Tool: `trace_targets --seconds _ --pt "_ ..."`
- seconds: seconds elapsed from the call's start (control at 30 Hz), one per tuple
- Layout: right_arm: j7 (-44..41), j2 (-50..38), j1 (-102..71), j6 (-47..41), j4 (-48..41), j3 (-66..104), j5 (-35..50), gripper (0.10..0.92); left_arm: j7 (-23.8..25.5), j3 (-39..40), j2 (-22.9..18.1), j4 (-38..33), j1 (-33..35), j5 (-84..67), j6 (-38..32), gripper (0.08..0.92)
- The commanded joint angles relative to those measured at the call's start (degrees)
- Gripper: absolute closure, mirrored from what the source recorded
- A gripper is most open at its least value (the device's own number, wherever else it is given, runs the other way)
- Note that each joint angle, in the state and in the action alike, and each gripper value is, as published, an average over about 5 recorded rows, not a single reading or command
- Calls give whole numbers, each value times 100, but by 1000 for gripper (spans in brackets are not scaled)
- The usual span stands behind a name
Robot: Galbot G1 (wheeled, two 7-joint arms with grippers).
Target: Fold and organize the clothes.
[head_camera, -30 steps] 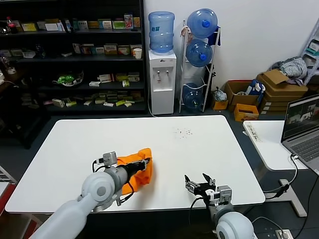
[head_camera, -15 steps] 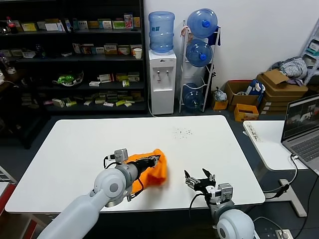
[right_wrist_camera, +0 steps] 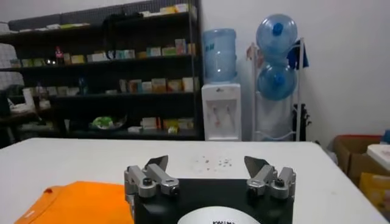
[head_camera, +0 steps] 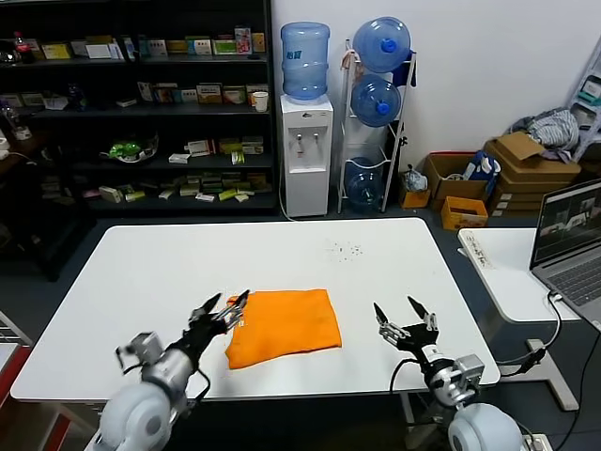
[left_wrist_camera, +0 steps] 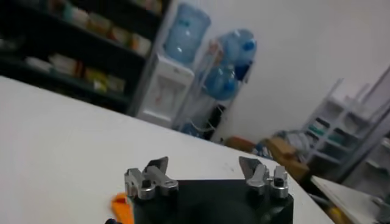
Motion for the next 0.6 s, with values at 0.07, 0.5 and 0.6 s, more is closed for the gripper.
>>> trace_targets --seconds 0.07,0.5,0.6 --pt "-712 402 -668 1412 20 752 -1007 203 2282 -2382 -2072 813 2257 3076 -3748 187" --pt "-562 713 -777 1880 -199 649 -1294 203 2507 -2692 -2072 702 2313 2887 -3884 177" --pt "-546 746 -755 1919 -222 617 -1300 203 2504 -2675 -2088 695 2322 2889 -3891 177"
